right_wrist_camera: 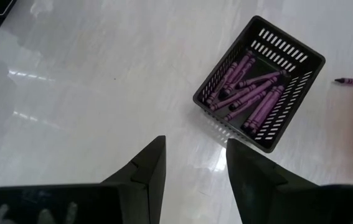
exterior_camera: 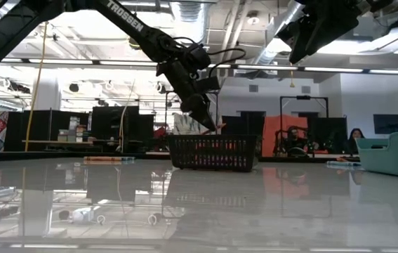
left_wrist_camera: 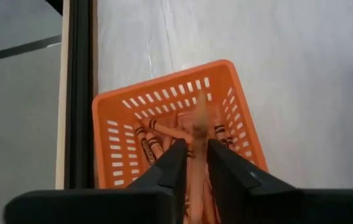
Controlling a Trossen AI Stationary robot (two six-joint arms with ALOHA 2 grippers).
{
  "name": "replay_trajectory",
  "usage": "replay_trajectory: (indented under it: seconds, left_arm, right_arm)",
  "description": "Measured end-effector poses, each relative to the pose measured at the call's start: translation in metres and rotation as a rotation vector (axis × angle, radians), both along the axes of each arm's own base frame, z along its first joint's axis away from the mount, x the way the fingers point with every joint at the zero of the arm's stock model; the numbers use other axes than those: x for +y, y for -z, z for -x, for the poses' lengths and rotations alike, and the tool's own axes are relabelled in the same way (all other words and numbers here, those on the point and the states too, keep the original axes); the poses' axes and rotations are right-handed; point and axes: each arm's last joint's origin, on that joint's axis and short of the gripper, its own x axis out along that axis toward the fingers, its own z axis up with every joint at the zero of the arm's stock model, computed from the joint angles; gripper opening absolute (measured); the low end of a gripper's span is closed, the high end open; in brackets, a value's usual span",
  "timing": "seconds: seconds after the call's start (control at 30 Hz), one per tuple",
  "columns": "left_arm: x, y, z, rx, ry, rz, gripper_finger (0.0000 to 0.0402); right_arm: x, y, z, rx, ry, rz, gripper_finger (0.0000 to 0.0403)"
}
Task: Sort crayons
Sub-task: Put the orange crayon into the orange bin, then put the violet crayon into the black bin
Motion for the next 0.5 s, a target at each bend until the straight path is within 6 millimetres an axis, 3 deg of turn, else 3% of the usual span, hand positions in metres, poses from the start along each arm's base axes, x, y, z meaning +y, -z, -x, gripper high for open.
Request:
replay_trajectory:
  seconds: [0.27, 0.5]
  left_arm:
    - [0.0008, 0.0001, 0.0003, 0.009, -0.032, -0.009, 0.0122]
    - [0.0000, 0.0003, 0.0000, 0.014, -0.023, -0.016, 0.0133]
  right_arm:
    - [0.0000, 0.0001, 0.0001, 0.002, 0.005, -0.003, 0.0161]
    - [0.0000, 0.0001, 0.0001, 0.003, 0.005, -0.003, 0.0161]
